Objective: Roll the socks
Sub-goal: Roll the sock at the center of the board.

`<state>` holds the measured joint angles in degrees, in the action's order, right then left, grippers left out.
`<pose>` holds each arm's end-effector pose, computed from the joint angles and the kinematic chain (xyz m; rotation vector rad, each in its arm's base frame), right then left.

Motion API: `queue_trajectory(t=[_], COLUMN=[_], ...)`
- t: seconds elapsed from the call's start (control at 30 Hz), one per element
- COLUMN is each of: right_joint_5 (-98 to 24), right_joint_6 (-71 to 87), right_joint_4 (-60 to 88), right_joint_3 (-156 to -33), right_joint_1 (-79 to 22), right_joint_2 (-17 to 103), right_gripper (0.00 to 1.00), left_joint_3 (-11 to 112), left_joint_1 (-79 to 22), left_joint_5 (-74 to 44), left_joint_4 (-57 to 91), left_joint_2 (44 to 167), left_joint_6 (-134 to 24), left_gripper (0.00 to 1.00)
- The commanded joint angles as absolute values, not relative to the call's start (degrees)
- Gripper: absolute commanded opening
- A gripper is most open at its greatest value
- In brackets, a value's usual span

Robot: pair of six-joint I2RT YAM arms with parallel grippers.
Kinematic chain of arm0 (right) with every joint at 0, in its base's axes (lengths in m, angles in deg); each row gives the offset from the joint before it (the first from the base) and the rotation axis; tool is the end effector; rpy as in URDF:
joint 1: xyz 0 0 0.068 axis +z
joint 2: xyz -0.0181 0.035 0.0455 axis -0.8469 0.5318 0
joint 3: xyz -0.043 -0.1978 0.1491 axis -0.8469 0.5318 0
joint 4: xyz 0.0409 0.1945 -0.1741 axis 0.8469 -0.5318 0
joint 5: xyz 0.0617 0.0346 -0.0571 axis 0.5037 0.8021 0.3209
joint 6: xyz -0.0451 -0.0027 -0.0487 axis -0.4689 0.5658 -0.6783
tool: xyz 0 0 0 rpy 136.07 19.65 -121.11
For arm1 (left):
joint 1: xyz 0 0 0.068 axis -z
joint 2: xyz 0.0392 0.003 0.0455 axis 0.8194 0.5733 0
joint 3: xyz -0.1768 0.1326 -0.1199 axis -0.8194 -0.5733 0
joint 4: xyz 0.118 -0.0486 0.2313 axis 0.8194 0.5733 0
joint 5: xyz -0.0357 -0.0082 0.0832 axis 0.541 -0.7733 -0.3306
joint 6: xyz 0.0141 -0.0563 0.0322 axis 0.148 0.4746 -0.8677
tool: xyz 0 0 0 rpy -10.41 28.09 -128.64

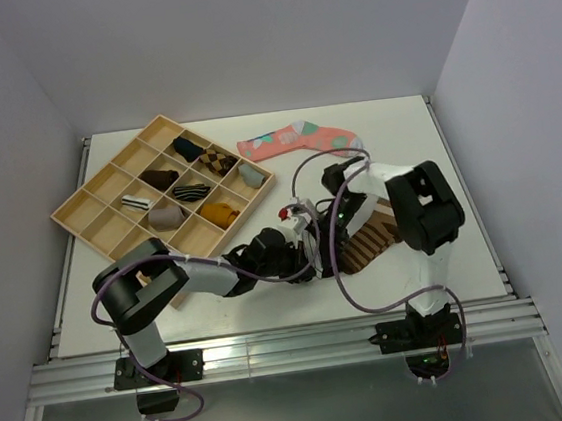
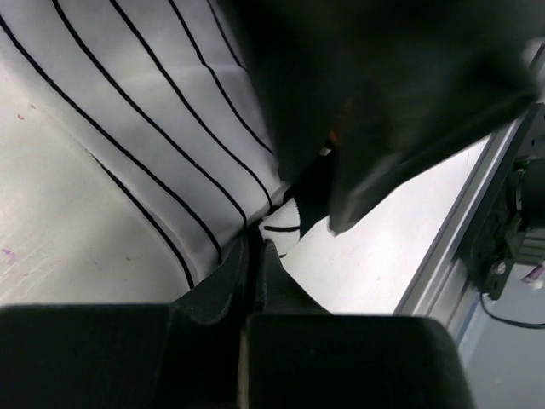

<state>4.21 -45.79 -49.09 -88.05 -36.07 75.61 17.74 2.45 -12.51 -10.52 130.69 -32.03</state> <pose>0.2668 0.1493 0.1015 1.3918 -2.3721 -1.2999 0.1766 -0.2953 0.0956 0.5745 2.2673 -1.0907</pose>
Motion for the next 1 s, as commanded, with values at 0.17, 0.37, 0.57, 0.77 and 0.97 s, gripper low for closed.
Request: queue_trajectory(t=[0.17,0.37,0.57,0.77,0.97], right_joint_5=[1.3,-4.1,-11.6,-14.1,-15.7], right_joint_6=[-45.9,-46.0,-45.2,-46.9,-48.3], right_joint_4=[-39.1,-27.5,-16.1,-9.9,-8.8], right_joint_3=[-81.4,-71.0,-62.3,-56.3,-54.4], right_joint_1=[-42.7,-42.7,-36.9,-26.5,-19.7], right_joint_2=[58.3,46.9,34.7,28.0,28.4], right_gripper=[0.46,0.47,0.48,0.5,0.49], left_joint_3=[19.0,22.9,29.8,34.9,37.1], left_joint_1=[-1.0,-4.5,-5.7,-7.0,-8.4], left_joint_5=[-4.7,2.1,7.7,11.0,13.8], left_joint_4=[2.2,11.4,22.0,26.4,28.1], left_joint_2=[128.3,128.8,131.9,133.9,135.9], left_joint_6=[-21.2,-16.3,-12.6,-10.2,-9.9], left_gripper=[0.0,0.0,0.0,0.0,0.0])
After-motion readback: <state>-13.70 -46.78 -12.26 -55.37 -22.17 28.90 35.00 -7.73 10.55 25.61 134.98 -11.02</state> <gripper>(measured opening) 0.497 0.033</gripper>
